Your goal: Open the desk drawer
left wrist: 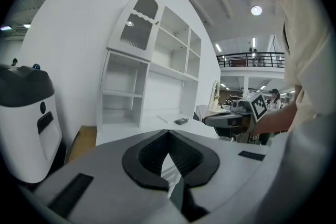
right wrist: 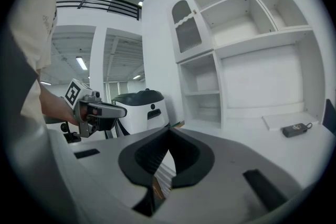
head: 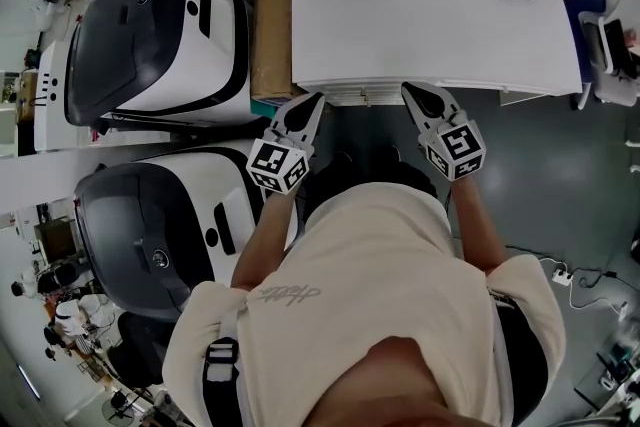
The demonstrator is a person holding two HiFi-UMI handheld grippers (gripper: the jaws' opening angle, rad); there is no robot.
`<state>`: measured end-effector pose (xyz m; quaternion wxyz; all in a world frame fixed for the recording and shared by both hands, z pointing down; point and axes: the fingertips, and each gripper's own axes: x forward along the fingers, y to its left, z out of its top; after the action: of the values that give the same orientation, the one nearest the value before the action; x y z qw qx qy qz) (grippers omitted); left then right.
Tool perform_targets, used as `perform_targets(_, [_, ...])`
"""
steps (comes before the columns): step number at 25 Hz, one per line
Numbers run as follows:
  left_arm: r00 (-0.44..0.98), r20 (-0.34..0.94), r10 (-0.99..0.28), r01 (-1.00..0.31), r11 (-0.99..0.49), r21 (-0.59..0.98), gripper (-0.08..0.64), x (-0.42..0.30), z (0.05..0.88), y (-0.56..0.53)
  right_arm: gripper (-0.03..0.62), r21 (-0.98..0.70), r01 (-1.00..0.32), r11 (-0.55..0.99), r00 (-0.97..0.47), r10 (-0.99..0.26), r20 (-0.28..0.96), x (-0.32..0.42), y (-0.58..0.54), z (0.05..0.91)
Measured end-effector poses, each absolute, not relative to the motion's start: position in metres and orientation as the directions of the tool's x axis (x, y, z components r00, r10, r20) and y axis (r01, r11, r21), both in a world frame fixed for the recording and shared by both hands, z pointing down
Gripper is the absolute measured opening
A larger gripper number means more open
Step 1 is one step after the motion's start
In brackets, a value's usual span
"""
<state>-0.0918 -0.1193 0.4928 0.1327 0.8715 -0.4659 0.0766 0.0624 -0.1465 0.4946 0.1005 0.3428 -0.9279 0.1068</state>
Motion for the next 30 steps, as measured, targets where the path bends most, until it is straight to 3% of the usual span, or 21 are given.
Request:
perform_targets(19, [0.598, 0.229, -0.768, -0.802, -0.575, 0.165, 0.000, -0.142, 0.475, -0.122, -0.002, -0.095, -0.715, 0.693, -0.683, -0.663, 0.307, 0.027, -0.138, 0.482])
perform_targets(20, [0.598, 0.231, -0.768, -0.802, -0.572, 0.172, 0.000, -0.145, 0.478, -0.123, 0.015, -0.093, -0.717, 0.691, -0.679, -0.661, 0.320, 0.025, -0.139, 0.486])
perform_targets(21, [0.598, 0.234, -0.767, -0.802, -0.570, 0.180, 0.000, -0.147, 0.481, -0.123, 0.125, -0.095, -0.718, 0.690, -0.676, -0.658, 0.331, 0.023, -0.139, 0.489])
perform_targets(30, [0.600, 0.237, -0.764, -0.799, -0.563, 0.212, 0.000, -0.163, 0.493, -0.120, 0.126, -0.097, -0.741, 0.665, -0.648, -0.670, 0.362, 0.015, -0.135, 0.501])
